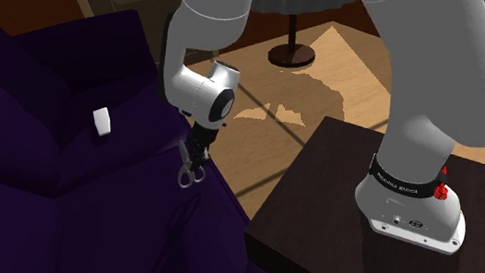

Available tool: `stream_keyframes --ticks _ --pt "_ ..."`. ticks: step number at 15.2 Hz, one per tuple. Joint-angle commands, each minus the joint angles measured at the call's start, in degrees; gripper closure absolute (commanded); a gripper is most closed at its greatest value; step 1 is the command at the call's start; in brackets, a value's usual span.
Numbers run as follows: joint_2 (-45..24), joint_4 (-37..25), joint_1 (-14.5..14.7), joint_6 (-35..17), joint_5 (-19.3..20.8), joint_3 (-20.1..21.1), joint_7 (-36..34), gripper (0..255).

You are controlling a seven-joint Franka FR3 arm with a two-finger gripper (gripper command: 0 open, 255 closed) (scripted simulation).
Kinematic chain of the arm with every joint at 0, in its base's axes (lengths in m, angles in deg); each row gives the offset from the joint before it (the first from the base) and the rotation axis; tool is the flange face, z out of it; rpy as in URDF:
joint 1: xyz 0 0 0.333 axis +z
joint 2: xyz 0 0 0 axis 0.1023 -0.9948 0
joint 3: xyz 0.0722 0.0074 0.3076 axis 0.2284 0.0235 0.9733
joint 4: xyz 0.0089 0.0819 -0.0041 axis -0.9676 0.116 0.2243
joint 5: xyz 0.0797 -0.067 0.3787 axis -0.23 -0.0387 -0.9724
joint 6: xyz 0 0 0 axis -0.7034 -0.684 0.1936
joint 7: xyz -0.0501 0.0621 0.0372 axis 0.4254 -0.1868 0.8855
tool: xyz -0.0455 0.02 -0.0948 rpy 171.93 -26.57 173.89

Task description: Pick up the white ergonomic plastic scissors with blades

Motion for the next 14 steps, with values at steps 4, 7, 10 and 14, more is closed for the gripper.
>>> stream_keyframes --ticks 4,7,10,14 --pt "4.1 2.2 1.0 -0.5 4.0 -1.1 -3.5 255" --pt "6.6 3.5 1.6 -0.7 6.6 -1.9 -5.9 255" --pt "9.1 4.7 2.3 -1.0 9.4 -2.7 -8.4 255" --pt "10.8 5.5 2.8 -1.1 11.6 -3.3 -10.3 255"
